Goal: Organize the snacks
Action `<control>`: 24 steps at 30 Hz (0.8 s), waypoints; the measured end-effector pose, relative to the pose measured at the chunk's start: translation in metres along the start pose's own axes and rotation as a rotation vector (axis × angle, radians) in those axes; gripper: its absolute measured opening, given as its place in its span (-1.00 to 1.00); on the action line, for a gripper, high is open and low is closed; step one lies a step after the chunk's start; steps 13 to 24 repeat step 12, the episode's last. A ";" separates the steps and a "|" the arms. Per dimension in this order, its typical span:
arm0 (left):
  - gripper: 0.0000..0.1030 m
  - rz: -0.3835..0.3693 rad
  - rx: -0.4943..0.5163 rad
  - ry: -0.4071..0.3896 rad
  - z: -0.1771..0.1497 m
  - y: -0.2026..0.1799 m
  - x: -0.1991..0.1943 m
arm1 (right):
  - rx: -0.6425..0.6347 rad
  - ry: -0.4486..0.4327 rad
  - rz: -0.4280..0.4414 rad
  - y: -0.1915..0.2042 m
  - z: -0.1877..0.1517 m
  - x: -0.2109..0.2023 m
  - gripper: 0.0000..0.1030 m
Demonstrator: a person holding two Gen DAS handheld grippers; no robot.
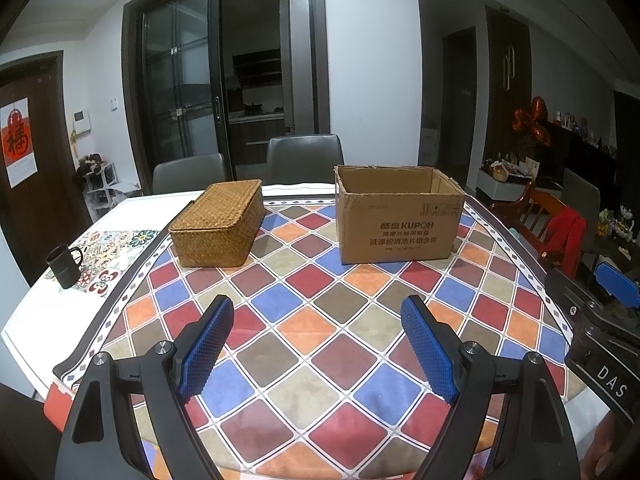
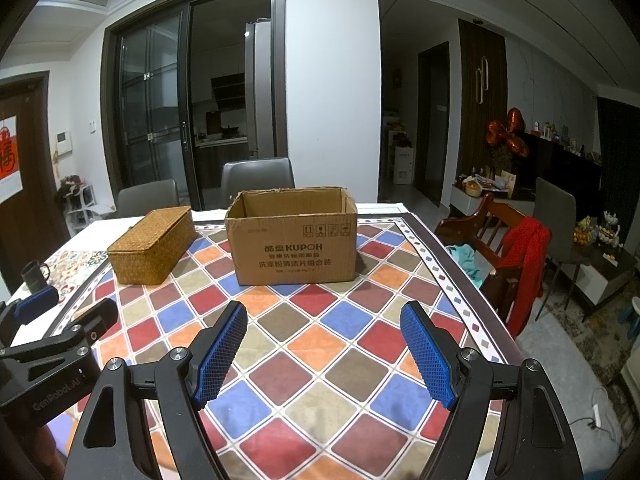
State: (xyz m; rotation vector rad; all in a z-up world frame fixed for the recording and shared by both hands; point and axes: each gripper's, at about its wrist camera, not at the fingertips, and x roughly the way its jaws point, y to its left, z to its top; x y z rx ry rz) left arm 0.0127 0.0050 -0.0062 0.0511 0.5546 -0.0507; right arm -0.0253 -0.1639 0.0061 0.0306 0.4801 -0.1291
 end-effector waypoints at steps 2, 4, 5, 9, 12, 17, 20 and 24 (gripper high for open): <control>0.67 0.000 0.000 0.001 0.000 0.000 0.000 | 0.000 0.003 0.001 0.000 0.000 0.000 0.55; 0.70 -0.002 0.000 0.002 0.000 0.000 0.000 | 0.000 0.002 0.002 0.000 0.000 0.000 0.55; 0.72 -0.003 -0.001 0.002 0.000 0.000 0.000 | 0.000 0.001 0.001 0.000 -0.001 0.000 0.55; 0.76 0.000 0.001 -0.003 -0.001 0.000 0.000 | 0.001 0.002 0.002 0.000 -0.001 0.000 0.55; 0.81 0.002 0.001 0.001 -0.001 0.000 0.000 | 0.001 0.001 0.001 0.000 -0.001 0.000 0.55; 0.81 0.002 0.001 0.001 -0.001 0.000 0.000 | 0.001 0.001 0.001 0.000 -0.001 0.000 0.55; 0.81 0.002 0.001 0.001 -0.001 0.000 0.000 | 0.001 0.001 0.001 0.000 -0.001 0.000 0.55; 0.81 0.002 0.001 0.001 -0.001 0.000 0.000 | 0.001 0.001 0.001 0.000 -0.001 0.000 0.55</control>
